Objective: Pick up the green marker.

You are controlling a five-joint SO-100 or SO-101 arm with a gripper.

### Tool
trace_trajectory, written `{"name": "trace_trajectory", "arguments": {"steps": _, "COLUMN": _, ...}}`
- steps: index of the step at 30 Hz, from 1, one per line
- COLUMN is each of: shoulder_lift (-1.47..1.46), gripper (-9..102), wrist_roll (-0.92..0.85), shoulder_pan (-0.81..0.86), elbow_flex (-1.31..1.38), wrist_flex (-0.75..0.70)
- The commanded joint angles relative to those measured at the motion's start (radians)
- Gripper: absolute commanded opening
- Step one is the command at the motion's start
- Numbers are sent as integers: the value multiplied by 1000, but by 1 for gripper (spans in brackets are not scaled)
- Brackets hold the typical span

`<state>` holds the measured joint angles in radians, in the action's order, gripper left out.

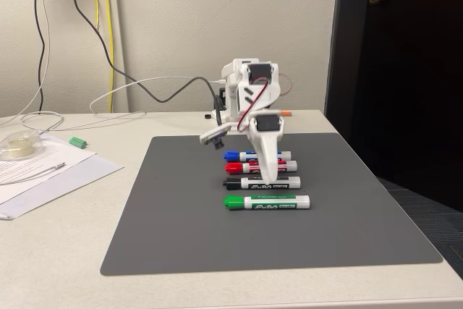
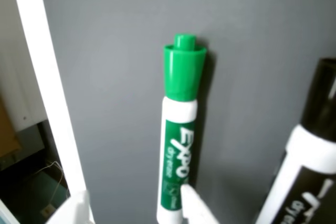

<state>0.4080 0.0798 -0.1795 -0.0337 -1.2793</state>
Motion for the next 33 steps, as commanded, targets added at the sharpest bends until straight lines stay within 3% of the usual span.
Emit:
{"name": "trace_trajectory", "arguments": {"steps": 1, "shoulder_lift": 6, "gripper": 27, "wrist_roll": -9, "shoulder_pan": -11, "elbow_flex": 6, "wrist_flex": 14}}
{"name": "trace_trajectory", "arguments": {"steps": 23, "shoulder_lift": -37, "gripper": 28, "wrist_roll": -242, "shoulder_pan": -31, "elbow_flex": 6, "wrist_flex": -80}}
{"name": "trace_trajectory", "arguments": {"steps": 33, "shoulder_lift": -54, "gripper": 28, "wrist_roll": -242, "shoulder_pan": -31, "elbow_flex": 6, "wrist_flex": -78}}
